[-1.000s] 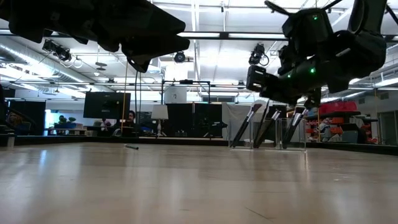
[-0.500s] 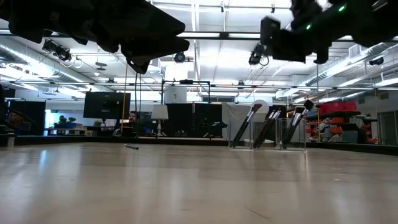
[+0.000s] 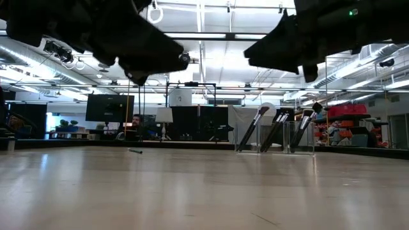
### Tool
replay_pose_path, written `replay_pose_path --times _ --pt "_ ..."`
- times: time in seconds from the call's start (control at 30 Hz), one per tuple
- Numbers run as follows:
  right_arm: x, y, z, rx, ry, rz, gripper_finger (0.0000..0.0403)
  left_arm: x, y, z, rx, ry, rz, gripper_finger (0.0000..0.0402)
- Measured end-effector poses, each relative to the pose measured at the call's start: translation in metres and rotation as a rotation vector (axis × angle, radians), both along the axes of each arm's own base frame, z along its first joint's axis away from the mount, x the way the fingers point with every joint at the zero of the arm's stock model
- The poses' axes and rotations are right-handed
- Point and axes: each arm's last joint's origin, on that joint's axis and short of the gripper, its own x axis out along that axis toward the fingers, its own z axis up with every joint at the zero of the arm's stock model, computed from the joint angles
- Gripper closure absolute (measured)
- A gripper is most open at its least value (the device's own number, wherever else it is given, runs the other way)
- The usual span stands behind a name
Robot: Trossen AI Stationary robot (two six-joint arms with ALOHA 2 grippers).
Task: Put items in baskets/containers
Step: Put the eyeshadow brush into the transparent organizer
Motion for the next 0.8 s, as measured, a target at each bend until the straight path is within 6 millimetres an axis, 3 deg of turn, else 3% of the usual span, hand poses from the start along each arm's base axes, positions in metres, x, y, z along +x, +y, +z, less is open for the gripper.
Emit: replay_pose_path --times 0.13,0.3,0.47,0.63,0.8 --pt "0.024 0.023 -0.018 -0.063 0.062 0.035 0.0301 -0.007 -0.004 -0.006 -0.089 0.102 0.024 0.0241" --pt "0.049 0.037 -0.036 -0.155 0.125 0.045 0.0302 -0.028 -0.017 -0.008 -0.285 0.285 0.05 0.0241" --pt "0.06 0.033 -0.054 -0.211 0.183 0.027 0.0302 -0.052 -0.041 -0.006 -0.564 0.439 0.058 0.0245" --pt "0.065 0.023 -0.066 -0.169 0.191 -0.014 0.0302 -0.077 -0.073 -0.005 -0.835 0.667 0.132 0.0274" --pt "0.068 0.015 -0.074 -0.175 0.213 -0.041 0.0302 -0.094 -0.103 0.013 -0.849 0.959 0.326 0.0322"
